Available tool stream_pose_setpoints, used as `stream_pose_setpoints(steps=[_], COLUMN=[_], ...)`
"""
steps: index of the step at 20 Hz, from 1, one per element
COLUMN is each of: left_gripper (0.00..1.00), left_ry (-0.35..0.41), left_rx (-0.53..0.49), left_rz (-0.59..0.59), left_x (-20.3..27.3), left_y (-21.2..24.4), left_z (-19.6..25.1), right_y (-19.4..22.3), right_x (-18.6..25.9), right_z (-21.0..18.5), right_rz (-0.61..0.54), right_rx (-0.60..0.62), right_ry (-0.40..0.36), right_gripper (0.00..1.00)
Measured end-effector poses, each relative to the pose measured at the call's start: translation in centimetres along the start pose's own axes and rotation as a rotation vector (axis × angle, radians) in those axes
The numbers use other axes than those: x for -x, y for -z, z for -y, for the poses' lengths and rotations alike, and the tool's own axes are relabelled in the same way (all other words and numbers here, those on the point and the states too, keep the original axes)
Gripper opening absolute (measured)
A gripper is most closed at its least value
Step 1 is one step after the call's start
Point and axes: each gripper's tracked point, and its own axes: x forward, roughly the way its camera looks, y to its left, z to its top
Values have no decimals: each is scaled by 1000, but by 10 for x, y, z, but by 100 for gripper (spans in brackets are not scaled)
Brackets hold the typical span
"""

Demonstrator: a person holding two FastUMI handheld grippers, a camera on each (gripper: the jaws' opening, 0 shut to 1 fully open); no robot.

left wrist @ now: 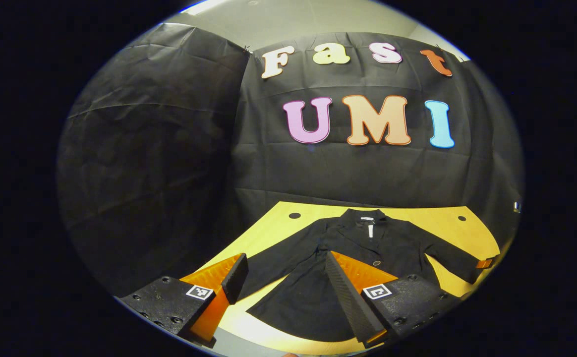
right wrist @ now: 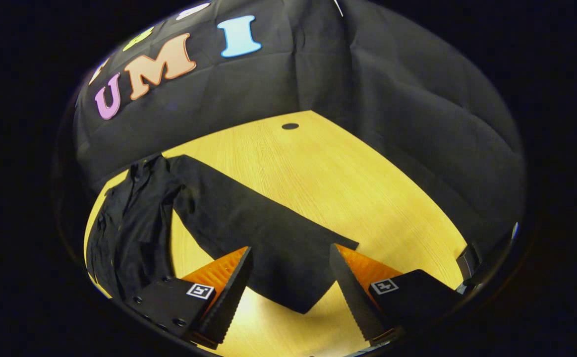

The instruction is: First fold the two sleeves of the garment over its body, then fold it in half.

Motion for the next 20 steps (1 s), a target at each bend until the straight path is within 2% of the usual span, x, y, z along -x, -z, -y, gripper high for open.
stream_pose_setpoints(steps=[8, 9, 10, 12, 14, 15, 18, 19, 20], left_gripper=[93, 93, 93, 93, 93, 93, 94, 93, 93], left_ry=[-17, -13, -10, -9, -7, -3, 11, 11, 10], left_rx=[-20, -17, -16, -16, -15, -12, 4, 8, 10], left_rz=[-4, -10, -17, -25, -34, -38, -35, -33, -35], left_x=[1, 0, 2, 3, 3, 3, 6, 7, 8], left_y=[2, 3, 6, 10, 13, 14, 15, 15, 16], left_z=[2, 4, 6, 8, 12, 15, 20, 21, 22], right_y=[11, 9, 8, 10, 10, 10, 5, 6, 5], right_x=[-19, -18, -19, -19, -21, -21, -18, -19, -20], right_z=[6, 6, 6, 6, 7, 7, 0, -4, -8], right_rz=[-69, -63, -64, -63, -58, -56, -61, -63, -64], right_rx=[54, 56, 57, 77, 100, 97, 105, 114, 123], right_ry=[13, 18, 18, 20, 16, 13, 1, -5, -12], right_gripper=[98, 93, 98, 93, 94, 97, 89, 79, 74])
